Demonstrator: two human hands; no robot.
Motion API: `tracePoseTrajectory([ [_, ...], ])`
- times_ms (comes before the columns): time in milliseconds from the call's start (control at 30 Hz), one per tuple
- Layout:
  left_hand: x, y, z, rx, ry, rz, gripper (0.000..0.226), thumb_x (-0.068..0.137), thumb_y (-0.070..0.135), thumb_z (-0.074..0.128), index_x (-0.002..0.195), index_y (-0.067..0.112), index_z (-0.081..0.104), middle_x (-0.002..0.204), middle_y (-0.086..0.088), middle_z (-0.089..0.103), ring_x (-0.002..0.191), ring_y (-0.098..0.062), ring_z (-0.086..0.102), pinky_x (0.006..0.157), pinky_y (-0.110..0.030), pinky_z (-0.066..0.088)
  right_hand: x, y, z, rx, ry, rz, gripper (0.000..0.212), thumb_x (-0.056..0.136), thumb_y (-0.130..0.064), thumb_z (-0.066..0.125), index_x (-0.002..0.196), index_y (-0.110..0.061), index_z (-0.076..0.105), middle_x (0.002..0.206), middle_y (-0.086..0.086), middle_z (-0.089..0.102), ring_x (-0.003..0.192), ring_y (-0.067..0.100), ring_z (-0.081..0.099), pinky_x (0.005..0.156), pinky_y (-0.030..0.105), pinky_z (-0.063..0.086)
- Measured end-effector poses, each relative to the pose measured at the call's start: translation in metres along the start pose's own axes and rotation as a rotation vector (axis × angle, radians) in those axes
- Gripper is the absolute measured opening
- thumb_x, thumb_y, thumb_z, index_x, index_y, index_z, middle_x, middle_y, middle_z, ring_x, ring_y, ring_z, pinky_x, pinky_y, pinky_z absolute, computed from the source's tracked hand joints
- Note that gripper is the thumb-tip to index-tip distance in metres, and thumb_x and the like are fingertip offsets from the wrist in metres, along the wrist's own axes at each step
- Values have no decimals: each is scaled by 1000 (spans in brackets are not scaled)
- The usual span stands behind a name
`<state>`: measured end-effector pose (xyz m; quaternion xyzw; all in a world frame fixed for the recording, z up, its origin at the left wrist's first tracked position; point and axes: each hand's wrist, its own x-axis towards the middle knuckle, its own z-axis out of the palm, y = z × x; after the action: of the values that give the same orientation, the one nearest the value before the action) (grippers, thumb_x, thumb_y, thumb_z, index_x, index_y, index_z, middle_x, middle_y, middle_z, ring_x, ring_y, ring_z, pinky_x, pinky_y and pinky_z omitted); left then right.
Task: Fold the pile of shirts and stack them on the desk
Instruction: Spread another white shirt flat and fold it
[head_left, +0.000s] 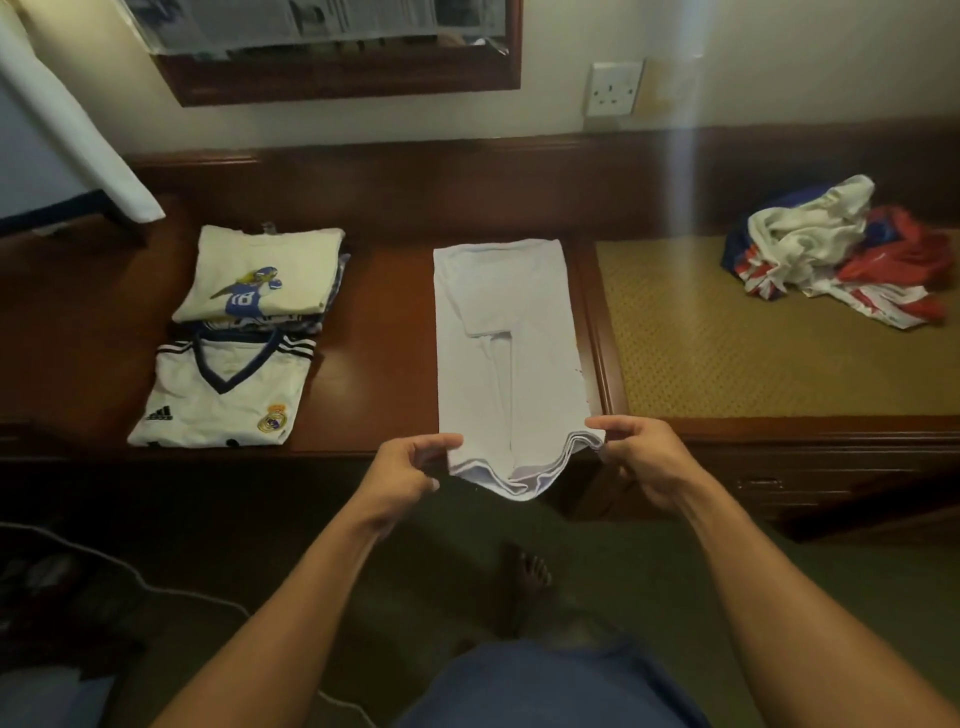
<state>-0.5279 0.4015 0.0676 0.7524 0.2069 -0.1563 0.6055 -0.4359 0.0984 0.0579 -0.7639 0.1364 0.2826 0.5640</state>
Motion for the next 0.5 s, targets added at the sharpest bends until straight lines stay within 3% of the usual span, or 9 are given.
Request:
tracePoseTrajectory([
  [67,9,3,2,78,34,83,59,80,-25,59,116,20,74,110,17,73,106,7,65,96,-19,52,7,-10,-1,-39,-15,-39,36,88,10,66,105,-20,76,96,6,75,57,3,59,52,16,46],
  [100,14,4,2,103,55,109,50,82,-19,66,111,20,75,106,16,74,100,7,68,91,-16,54,13,-15,-1,-55,-5,-70,29,88,5,70,102,-20,77,94,4,76,62,1,65,58,16,52],
  [200,33,9,2,166,135,160,26,84,2,78,102,21,80,94,14,77,91,1,71,80,-15,57,32,-29,-2,-119,14,-124,10,91,-11,74,92,-20,79,87,-5,78,85,14,72,77,31,61],
  [333,62,19,0,147,197,167,15,85,19,79,99,24,81,91,14,77,91,-7,72,79,-22,57,59,-48,-10,-142,22,-160,7,91,-21,73,91,-18,79,88,-3,76,89,13,69,78,28,54],
  [400,78,24,-3,147,227,184,16,83,25,80,100,24,81,92,10,75,90,-11,70,79,-26,57,72,-57,-11,-85,29,-157,9,92,-21,72,94,-15,78,90,-1,76,89,12,69,69,20,53],
  [500,106,32,-11,155,304,198,11,83,23,80,94,27,79,95,6,70,86,-11,65,73,-21,53,97,-69,-11,8,46,-122,8,92,-14,71,97,-12,77,94,2,75,87,12,70,64,15,52],
])
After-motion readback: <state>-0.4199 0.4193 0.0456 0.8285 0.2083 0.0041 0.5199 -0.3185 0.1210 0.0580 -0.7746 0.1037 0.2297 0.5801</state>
